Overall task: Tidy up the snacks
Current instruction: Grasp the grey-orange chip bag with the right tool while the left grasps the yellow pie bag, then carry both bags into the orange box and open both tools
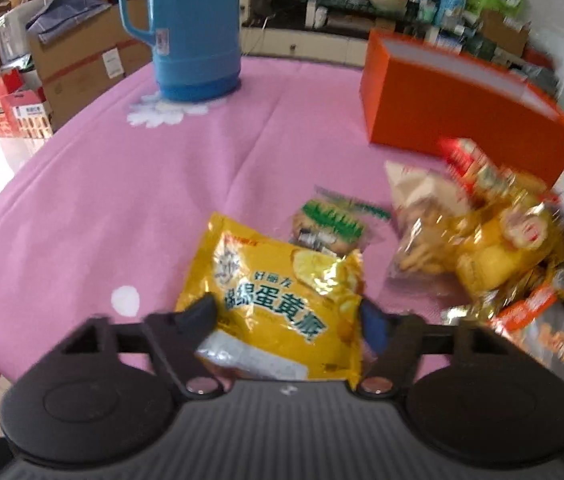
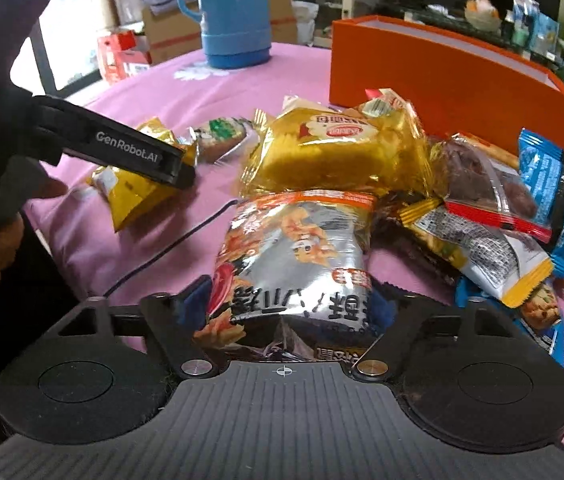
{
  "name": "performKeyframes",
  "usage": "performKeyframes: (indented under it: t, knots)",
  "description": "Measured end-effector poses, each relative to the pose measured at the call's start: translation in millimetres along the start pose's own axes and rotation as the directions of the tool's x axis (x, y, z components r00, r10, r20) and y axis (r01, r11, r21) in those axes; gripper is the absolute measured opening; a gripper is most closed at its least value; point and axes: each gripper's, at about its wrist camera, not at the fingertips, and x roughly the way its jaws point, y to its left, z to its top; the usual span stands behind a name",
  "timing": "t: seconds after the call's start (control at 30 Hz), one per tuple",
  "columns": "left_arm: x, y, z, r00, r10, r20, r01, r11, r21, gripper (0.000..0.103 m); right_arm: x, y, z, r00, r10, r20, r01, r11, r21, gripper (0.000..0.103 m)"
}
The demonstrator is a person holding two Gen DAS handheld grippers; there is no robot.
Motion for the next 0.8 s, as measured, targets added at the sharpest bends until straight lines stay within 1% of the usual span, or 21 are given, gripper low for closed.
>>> performKeyframes:
  t: [0.07,0.17,0.23,0.33,0.43,0.5,0.53,0.57,0.6,0.63,0.67,0.7,0.73,0.8]
  knots:
    - [-11.8,8.8,3.5,0.999,-0.033,0.018,0.034,0.999,-0.032,0.059,-10.1,-6.3,-1.5,1.0,0.028,-0.001,-0.028,0.999,0.038,0.05]
    - [-26.2,18.3,10.6,0.997,-0.072,0.038,0.074,0.995,-0.067,0.055,-29.6,-13.2,-2.6,0.998,0.059,0.031,-0.061,0.993,0.097,0.049]
    - [-34.8,19.9,18.4,0.994,-0.089,0.06,0.093,0.993,-0.07,0.051,-44.7,-17.4,-1.1,0.993,0.095,0.071,-0.105,0.984,0.142,0.049]
    - [-41.8,14.6,33.7,0.988,-0.112,0.106,0.118,0.992,-0.054,0.05,-64.7,-22.7,8.3,0.982,0.131,0.138,-0.155,0.972,0.176,0.048]
    - [-40.9,3.4,51.1,0.983,-0.116,0.143,0.119,0.993,-0.018,0.051,-82.3,-32.6,20.8,0.969,0.129,0.21,-0.17,0.966,0.193,0.048]
    - [-37.6,-0.4,57.7,0.984,-0.091,0.154,0.093,0.996,-0.007,0.051,-87.3,-42.5,29.7,0.966,0.106,0.237,-0.155,0.968,0.197,0.049]
    - [-37.2,0.1,58.1,0.985,-0.079,0.156,0.08,0.997,0.001,0.059,-88.1,-47.9,32.4,0.967,0.074,0.246,-0.124,0.973,0.196,0.049]
    - [-37.9,1.8,56.7,0.985,-0.063,0.161,0.062,0.998,0.009,0.07,-83.0,-50.4,39.7,0.968,0.041,0.247,-0.091,0.977,0.194,0.049]
    - [-39.8,4.5,53.2,0.985,-0.04,0.167,0.037,0.999,0.022,0.097,-82.8,-54.9,38.4,0.97,0.02,0.244,-0.07,0.978,0.197,0.049]
    - [-42.0,7.1,48.7,0.984,-0.015,0.179,0.009,0.999,0.034,0.103,-81.8,-61.4,34.8,0.971,0.01,0.239,-0.062,0.975,0.212,0.049]
    - [-43.4,9.0,43.1,0.983,-0.005,0.185,-0.008,0.998,0.066,0.102,-80.2,-67.5,31.1,0.972,0.012,0.233,-0.067,0.971,0.23,0.049]
    - [-42.2,10.1,39.3,0.986,-0.014,0.165,-0.002,0.995,0.097,0.102,-77.8,-74.1,25.0,0.975,0.019,0.221,-0.076,0.964,0.256,0.049]
    - [-37.7,11.6,35.6,0.992,-0.038,0.121,0.023,0.992,0.122,0.102,-74.9,-78.8,20.3,0.977,0.023,0.21,-0.082,0.957,0.277,0.049]
    - [-25.7,13.2,31.7,0.996,-0.078,0.052,0.071,0.989,0.129,0.102,-69.5,-87.7,8.0,0.981,0.031,0.19,-0.093,0.942,0.323,0.049]
